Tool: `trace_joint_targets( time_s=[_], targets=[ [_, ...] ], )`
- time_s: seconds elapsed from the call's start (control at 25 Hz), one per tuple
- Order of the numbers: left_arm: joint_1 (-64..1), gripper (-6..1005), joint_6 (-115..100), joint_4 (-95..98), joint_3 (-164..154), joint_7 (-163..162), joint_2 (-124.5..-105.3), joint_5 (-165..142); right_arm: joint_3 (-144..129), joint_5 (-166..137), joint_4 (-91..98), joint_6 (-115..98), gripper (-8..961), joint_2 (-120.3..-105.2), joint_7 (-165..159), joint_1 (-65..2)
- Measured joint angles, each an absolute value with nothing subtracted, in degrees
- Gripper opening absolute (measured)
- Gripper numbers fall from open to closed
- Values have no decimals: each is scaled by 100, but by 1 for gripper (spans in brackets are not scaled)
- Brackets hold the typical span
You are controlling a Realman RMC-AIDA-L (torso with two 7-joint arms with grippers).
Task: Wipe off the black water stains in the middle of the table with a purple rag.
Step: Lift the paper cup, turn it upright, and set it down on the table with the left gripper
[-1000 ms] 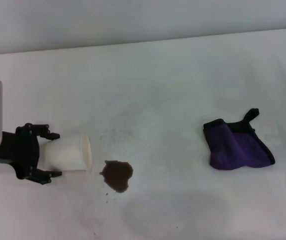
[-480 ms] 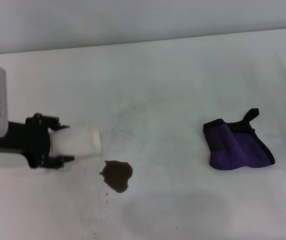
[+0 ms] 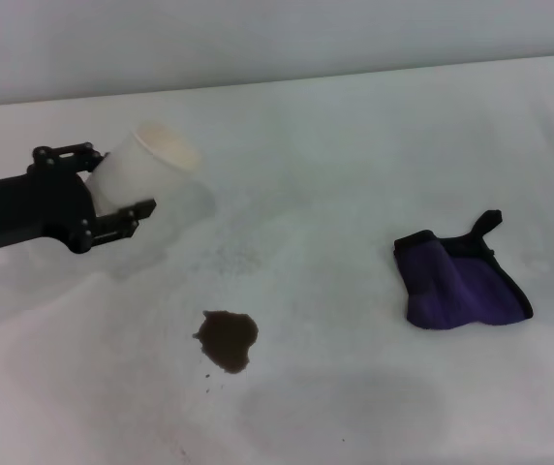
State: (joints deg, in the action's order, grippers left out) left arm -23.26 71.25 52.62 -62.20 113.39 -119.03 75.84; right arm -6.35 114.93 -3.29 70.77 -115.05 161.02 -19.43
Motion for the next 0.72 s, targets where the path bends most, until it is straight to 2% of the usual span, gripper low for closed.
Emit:
trace_joint_targets(
  time_s=[0.28,0.72],
  targets=[
    [-1923,643,6839,3990,-6241,12359,-11907,9471,-668,11478,69,7089,858,-11505,16149,-1966],
    [-1937,643,6607,1820,-6222,13662,-11922,10929,-664,11525,419,7663,857,-11497,16302,-1795]
  ],
)
